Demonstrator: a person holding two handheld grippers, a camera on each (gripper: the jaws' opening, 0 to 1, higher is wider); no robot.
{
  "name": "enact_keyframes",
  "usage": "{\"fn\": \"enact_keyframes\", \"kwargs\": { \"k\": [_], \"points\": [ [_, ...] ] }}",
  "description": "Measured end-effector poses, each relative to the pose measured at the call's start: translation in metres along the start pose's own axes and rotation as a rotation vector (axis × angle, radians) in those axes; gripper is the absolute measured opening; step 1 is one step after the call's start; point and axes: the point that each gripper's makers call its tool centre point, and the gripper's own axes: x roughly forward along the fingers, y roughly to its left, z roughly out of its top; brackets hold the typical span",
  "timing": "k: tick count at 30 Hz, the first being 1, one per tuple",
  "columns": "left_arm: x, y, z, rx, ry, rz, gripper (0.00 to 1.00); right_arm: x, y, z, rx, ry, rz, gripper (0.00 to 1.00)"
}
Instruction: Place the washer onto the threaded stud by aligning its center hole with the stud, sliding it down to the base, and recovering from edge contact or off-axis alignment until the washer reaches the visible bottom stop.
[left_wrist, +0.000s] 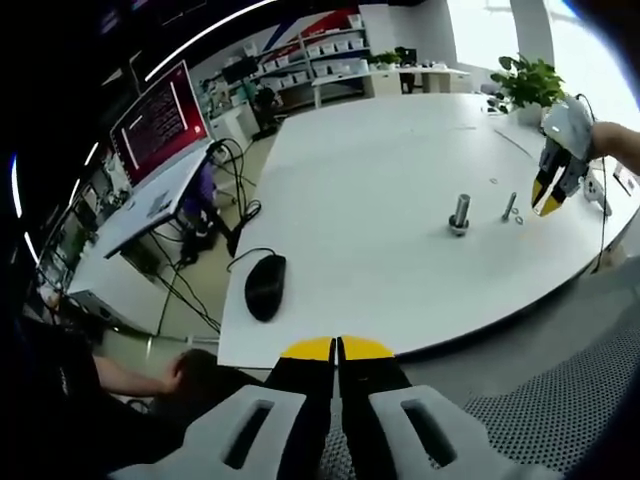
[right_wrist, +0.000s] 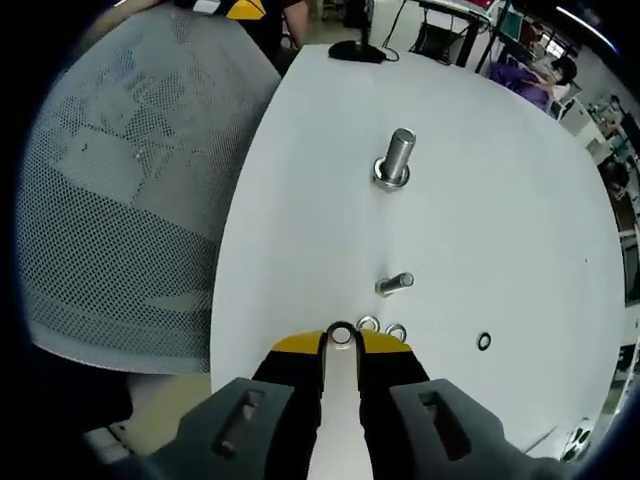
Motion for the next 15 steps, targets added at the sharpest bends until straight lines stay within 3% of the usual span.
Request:
{"fn": "enact_keyframes", "kwargs": {
  "k": [15],
  "points": [
    [-0.001, -0.001, 0.002, -0.007, -0.009, -0.001, 0.0, -0.015, -0.024, 0.022, -0.011, -0.028, -0.052, 0.13]
  ]
}}
